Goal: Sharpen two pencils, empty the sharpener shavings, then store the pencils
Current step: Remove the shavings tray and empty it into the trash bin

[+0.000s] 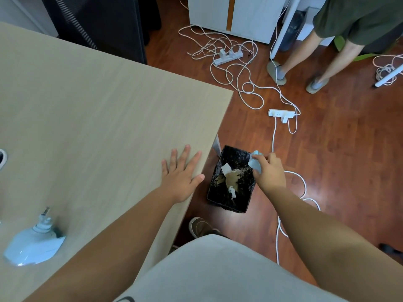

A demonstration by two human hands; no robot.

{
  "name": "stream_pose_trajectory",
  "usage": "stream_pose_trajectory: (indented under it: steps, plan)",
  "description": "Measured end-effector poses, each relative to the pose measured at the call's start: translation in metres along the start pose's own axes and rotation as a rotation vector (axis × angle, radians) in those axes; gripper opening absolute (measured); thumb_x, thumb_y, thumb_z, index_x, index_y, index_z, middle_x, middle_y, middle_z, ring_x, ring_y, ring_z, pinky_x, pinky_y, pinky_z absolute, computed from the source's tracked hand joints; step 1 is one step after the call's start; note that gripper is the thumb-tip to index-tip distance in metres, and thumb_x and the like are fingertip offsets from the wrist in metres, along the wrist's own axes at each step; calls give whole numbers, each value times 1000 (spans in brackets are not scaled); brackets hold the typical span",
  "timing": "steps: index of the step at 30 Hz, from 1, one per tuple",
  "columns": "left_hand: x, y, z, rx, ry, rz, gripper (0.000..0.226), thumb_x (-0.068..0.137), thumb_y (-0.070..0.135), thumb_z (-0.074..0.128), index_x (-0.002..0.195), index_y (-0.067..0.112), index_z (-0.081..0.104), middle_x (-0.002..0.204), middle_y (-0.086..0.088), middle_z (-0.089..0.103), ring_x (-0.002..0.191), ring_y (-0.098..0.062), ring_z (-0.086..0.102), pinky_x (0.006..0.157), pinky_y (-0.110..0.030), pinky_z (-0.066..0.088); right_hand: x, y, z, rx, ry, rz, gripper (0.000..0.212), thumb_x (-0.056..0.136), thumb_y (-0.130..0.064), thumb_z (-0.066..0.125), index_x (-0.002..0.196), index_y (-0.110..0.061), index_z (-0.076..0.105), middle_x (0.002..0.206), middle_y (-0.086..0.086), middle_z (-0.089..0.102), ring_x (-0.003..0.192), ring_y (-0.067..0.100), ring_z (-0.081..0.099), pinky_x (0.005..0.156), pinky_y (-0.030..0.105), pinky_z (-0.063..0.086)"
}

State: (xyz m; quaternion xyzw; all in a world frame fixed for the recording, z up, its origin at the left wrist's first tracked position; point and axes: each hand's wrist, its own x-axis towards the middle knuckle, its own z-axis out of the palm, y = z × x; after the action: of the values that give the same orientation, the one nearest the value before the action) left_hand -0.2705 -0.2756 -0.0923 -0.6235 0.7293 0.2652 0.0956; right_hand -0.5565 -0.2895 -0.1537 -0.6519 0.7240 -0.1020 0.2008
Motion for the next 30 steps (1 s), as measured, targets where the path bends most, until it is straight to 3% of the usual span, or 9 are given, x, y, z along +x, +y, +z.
stream_pose_trajectory:
  steps: [11, 15, 30]
  plan:
    - [-1, 0, -1, -8, 0, 2, 63, 95, 61, 23, 144, 48, -16, 153, 11, -34, 137, -24, -38, 112, -55, -18, 0, 1, -3, -137, 73, -159, 49, 66, 0, 67, 112, -16, 65, 97, 14, 56, 79, 33, 50, 69, 38, 45]
    - [-1, 0, 0, -21, 2, -1, 63, 95, 61, 24, 144, 49, -14, 154, 12, -33, 138, -24, -37, 112, -55, -17, -3, 1, 3, -230, 19, -355, 51, 61, 2, 68, 107, -18, 62, 92, 12, 57, 77, 33, 53, 61, 38, 47]
    - [-1, 0, 0, -22, 1, 6, 64, 95, 61, 24, 144, 48, -15, 153, 12, -34, 137, -24, -38, 112, -55, -17, 10, 5, -3, -290, 58, -451, 48, 62, 0, 69, 106, -16, 64, 91, 12, 57, 73, 31, 51, 60, 37, 45]
